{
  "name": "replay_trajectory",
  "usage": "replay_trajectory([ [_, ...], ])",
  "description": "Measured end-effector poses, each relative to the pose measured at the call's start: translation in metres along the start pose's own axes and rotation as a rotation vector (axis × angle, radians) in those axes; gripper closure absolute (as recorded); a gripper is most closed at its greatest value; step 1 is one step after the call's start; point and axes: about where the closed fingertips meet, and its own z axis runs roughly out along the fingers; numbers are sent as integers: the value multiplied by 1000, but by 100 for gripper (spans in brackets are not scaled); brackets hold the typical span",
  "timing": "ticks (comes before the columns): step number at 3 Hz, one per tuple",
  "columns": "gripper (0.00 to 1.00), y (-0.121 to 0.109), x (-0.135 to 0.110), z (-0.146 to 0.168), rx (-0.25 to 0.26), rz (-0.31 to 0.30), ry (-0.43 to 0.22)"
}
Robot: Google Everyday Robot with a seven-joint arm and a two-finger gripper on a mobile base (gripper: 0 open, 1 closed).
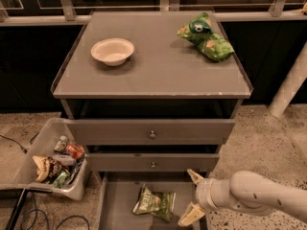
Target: Pick green jalapeno chip bag from bottom drawer and place on counter
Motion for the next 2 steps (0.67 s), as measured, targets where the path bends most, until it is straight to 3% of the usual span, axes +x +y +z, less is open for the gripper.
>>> replay_trajectory([
  [2, 0, -3, 32, 68, -6, 11, -63],
])
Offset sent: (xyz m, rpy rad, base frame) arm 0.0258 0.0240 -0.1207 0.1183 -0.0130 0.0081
